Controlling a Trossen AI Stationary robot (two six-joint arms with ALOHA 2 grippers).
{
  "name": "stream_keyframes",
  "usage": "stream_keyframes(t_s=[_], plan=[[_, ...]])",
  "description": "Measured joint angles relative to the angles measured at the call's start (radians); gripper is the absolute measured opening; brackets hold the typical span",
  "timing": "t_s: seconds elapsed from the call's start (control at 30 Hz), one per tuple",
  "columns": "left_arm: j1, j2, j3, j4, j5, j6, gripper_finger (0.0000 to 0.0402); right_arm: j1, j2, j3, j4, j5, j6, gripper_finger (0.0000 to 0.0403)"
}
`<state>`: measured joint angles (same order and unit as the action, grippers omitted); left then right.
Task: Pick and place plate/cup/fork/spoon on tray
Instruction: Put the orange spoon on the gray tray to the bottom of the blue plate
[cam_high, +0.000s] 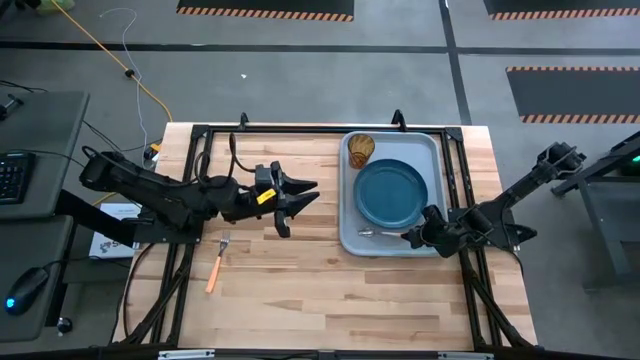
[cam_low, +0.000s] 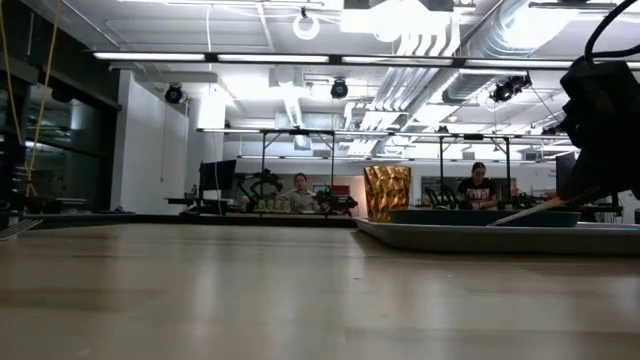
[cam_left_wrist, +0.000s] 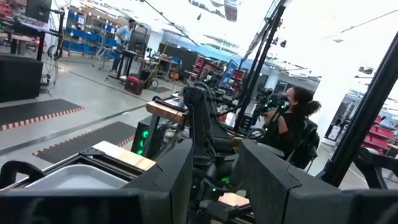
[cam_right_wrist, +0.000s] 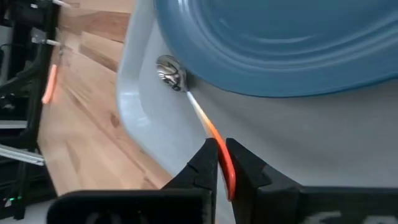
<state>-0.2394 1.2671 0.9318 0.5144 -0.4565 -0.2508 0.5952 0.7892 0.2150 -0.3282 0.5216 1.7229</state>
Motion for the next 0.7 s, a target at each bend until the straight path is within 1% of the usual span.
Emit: stream_keyframes(t_s=[0.27,0.53,0.7], plan=[[0.0,0.0,0.0,0.0,0.0,0.001,0.0122,-0.033,0.002,0.0,-0.053,-0.071,-0.003,0.0049],[0.0,0.0,0.0,0.0,0.001,0.001,0.0122,-0.064,0.001,-0.001,-0.115,-0.091,0.005,0.0099],[0.0,0.0,0.0,0.0,0.001,0.001,0.0122,-0.085,0.001,-0.001,-0.172,-0.159,0.005,0.012]])
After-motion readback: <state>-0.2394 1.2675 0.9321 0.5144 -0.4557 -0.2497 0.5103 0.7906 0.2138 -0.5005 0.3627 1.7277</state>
